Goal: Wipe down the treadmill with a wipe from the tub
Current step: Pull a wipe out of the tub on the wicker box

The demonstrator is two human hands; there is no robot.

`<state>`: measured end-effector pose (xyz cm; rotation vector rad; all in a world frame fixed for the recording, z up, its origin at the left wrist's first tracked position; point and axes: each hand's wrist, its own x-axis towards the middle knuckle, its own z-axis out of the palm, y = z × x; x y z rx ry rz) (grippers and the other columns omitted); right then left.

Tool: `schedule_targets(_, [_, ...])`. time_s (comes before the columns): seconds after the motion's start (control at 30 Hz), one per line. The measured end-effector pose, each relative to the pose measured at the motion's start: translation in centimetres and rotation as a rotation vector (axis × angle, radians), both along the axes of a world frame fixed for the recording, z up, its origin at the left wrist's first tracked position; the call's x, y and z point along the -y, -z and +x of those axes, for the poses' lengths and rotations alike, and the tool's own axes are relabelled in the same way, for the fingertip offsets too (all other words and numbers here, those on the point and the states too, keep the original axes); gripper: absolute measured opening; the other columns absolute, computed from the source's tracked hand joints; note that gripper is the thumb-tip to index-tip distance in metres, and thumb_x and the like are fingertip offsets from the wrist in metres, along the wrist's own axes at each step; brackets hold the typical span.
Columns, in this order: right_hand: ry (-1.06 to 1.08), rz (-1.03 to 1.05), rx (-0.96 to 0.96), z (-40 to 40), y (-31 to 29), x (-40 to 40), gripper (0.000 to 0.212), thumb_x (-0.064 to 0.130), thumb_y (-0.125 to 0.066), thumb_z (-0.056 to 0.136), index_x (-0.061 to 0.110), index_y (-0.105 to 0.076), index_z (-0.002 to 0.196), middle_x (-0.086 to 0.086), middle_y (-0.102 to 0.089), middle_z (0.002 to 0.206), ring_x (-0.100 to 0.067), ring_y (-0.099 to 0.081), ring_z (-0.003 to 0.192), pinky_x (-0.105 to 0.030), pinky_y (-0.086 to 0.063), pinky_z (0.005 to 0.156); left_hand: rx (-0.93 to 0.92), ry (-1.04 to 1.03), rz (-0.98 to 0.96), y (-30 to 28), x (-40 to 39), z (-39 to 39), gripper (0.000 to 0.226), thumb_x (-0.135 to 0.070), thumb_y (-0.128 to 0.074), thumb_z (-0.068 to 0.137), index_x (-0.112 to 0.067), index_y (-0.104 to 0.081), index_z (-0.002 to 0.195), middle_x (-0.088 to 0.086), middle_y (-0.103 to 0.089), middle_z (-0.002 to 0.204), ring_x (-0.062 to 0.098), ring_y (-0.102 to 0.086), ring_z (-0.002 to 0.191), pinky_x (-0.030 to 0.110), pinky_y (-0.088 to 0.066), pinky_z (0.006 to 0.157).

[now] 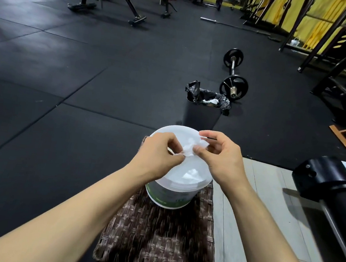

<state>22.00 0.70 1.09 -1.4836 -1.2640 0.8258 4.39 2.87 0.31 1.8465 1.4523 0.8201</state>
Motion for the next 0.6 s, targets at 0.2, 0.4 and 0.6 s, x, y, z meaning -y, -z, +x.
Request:
schedule_targets(0.2, [-0.017,0.077,0.024,-0.3,-0.3,0.3,0.011,0.008,-0.08,0.084,0.017,-0.078,0.09,0.004,-0.077,0.082,-0.003,-0.073,0.079,-0.016,-0.054,0.072,0.074,0.004,-0.021,-0.3,0.0,0.1,0.011,-0.033,-0.075,0.089,-0.025,-0.07,0.085,-0.017,-0.071,0.077,-0.004,-0.064,0.074,0.032,-0.05,0.086])
schedule_targets(0.4, [0.184,0.052,0.291,0.8,0.6,0.5,0.014,0.018,-0.072,0.09,0.029,-0.08,0.091,0.017,-0.073,0.078,-0.001,-0.068,0.079,-0.022,-0.054,0.071,0.206,-0.225,-0.024,-0.2,-0.1,-0.6,0.011,-0.021,-0.052,0.102,-0.019,-0.057,0.092,-0.012,-0.065,0.082,0.021,-0.068,0.081,0.04,-0.058,0.077])
schedule_targets(0.6, [0.329,0.06,0.337,2.8,0.5,0.7,0.017,0.021,-0.06,0.096,0.029,-0.073,0.088,0.015,-0.071,0.082,-0.005,-0.066,0.084,-0.027,-0.049,0.069,0.291,-0.391,0.07,-1.3,-0.6,-1.8,0.014,-0.014,-0.04,0.099,-0.025,-0.049,0.099,0.006,-0.063,0.09,0.025,-0.061,0.084,0.037,-0.052,0.069])
